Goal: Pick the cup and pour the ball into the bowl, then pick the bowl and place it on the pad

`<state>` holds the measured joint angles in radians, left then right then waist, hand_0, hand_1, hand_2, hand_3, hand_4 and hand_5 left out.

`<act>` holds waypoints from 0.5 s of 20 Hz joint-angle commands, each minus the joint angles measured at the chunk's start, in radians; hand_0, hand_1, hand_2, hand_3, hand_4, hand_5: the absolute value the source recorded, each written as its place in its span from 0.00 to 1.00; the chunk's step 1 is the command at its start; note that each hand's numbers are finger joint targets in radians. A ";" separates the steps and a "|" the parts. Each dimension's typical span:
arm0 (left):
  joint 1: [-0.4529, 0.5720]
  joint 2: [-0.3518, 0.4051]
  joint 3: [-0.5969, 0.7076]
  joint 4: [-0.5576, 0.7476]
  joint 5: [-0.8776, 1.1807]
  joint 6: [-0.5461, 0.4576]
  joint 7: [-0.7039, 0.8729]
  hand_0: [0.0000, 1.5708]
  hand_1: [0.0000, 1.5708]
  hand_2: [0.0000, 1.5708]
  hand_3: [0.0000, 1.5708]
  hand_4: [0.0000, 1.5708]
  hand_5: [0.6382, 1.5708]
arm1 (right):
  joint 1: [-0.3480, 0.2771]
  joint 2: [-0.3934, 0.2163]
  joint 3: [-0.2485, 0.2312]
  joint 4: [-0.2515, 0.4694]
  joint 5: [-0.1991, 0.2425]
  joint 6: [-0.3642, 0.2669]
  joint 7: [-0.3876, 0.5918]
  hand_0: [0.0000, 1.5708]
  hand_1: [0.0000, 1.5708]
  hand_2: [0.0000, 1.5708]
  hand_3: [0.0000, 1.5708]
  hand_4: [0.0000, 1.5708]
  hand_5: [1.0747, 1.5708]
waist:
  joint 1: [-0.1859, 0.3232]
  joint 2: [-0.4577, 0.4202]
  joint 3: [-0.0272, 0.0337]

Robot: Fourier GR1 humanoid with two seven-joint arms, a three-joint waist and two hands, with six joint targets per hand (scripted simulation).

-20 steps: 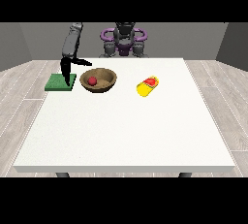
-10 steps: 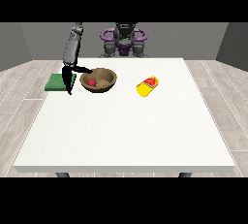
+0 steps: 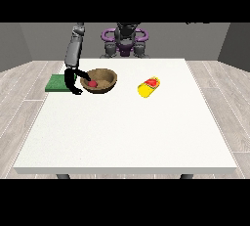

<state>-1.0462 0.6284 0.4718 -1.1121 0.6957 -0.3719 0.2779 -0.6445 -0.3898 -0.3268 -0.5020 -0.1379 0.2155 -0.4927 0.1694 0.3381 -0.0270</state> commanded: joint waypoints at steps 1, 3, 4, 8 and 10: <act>-0.008 0.015 0.011 0.002 0.024 -0.001 0.016 0.00 0.00 0.00 0.00 0.00 1.00 | 0.021 -0.059 0.004 0.073 0.032 -0.056 0.116 1.00 1.00 1.00 0.74 0.63 1.00 | 0.004 0.027 0.0269; 0.003 -0.006 -0.002 0.014 0.024 0.025 0.039 0.00 0.00 0.00 0.00 0.00 1.00 | 0.022 -0.039 0.023 0.061 0.052 -0.104 0.145 1.00 1.00 1.00 1.00 0.63 1.00 | 0.001 -0.014 0.0265; 0.010 0.013 0.007 0.022 0.021 -0.017 0.006 0.00 0.00 0.00 0.00 0.00 1.00 | 0.008 -0.037 0.017 0.046 0.039 -0.094 0.150 1.00 1.00 1.00 1.00 0.65 1.00 | -0.013 0.023 0.0261; 0.066 0.035 0.036 0.109 0.031 -0.047 -0.003 0.00 0.00 0.00 0.00 0.00 1.00 | -0.068 -0.119 0.029 -0.002 0.046 -0.091 0.307 1.00 1.00 1.00 0.98 0.68 1.00 | -0.053 -0.079 0.0251; 0.112 -0.001 0.011 0.103 0.000 -0.040 -0.029 0.00 0.00 0.00 0.00 0.00 1.00 | -0.095 -0.143 0.062 -0.023 0.094 -0.146 0.344 1.00 1.00 1.00 0.91 0.68 0.99 | -0.050 -0.116 0.0254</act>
<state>-0.9836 0.6327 0.4833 -1.0446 0.7088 -0.3930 0.2720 -0.6936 -0.4756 -0.2869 -0.5067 -0.0786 0.1113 -0.2520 0.1393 0.2687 -0.0075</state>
